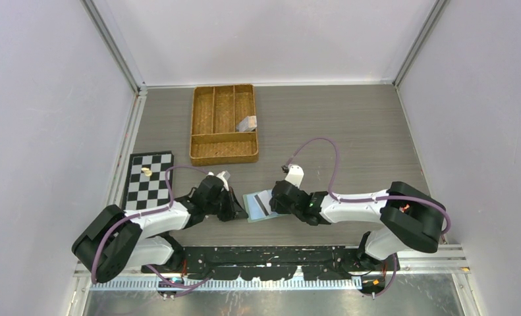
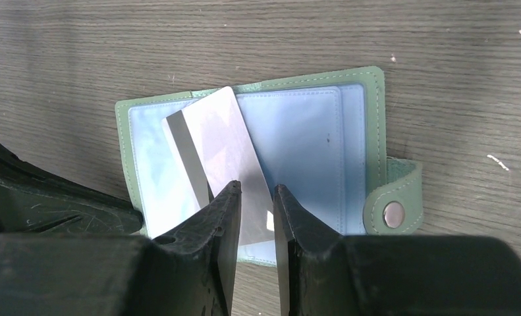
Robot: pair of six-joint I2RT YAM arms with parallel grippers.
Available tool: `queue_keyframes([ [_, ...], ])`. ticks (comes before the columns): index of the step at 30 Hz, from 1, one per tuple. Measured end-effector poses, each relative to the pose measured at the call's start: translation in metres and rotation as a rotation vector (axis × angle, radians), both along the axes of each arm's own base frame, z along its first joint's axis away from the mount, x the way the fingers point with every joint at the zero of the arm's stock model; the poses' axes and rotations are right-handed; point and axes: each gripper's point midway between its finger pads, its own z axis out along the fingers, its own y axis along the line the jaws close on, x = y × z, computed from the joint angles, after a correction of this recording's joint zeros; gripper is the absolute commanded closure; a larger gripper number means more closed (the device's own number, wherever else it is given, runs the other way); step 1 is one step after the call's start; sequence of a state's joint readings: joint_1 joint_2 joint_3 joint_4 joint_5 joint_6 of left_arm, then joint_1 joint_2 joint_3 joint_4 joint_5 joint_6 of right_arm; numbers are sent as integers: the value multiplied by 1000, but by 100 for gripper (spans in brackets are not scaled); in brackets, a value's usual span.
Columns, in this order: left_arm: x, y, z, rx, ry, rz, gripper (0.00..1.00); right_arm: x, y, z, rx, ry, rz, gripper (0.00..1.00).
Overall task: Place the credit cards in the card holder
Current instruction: Insert the credit card into the card holder.
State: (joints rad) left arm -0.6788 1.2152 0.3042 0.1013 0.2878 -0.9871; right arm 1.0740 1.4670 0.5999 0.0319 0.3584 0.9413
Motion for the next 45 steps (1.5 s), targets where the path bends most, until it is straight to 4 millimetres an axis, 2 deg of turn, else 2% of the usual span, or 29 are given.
queue_keyframes([
  [26, 0, -1, 0, -11, -2, -2, 100, 0, 6, -3, -118, -2, 47, 73],
  [38, -3, -2, 0, -10, 0, -10, 100, -4, 5, -1, -125, 13, 32, 64],
  [45, -4, 0, 0, 4, -3, -3, 100, -14, 5, -1, -117, 38, 52, 64],
])
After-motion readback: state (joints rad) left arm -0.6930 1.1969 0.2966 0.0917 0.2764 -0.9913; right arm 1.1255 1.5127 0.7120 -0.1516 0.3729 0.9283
